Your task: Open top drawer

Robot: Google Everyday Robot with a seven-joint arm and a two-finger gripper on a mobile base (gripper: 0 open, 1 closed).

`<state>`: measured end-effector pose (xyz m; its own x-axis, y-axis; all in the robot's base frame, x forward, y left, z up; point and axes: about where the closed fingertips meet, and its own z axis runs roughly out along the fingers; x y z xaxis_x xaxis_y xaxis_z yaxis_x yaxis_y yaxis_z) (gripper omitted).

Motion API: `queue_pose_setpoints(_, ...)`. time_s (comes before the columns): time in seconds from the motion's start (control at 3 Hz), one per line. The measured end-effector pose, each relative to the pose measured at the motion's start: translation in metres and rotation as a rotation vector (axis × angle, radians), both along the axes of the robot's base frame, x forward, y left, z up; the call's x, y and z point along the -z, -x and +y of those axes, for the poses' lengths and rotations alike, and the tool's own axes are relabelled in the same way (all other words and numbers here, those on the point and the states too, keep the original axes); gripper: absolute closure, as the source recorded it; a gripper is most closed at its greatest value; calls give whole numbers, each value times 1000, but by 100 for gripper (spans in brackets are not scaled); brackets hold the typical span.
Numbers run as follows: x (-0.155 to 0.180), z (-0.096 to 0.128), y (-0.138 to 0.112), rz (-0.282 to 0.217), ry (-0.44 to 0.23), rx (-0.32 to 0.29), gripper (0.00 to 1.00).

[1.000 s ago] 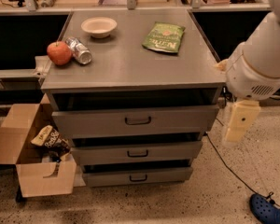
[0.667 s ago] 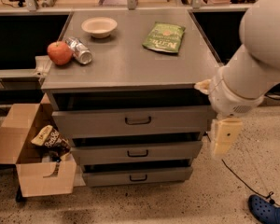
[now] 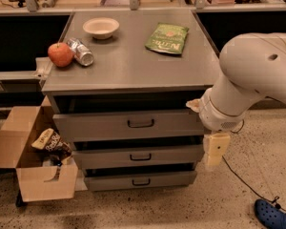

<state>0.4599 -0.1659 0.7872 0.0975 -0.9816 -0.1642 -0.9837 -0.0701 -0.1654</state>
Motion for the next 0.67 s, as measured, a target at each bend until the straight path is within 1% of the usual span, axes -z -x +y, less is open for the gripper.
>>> queue_pose_setpoints(0.33, 23, -7, -21, -24, 7, -30, 0)
queue_pose_setpoints(0.67, 54, -8, -51, -41, -19, -81, 0)
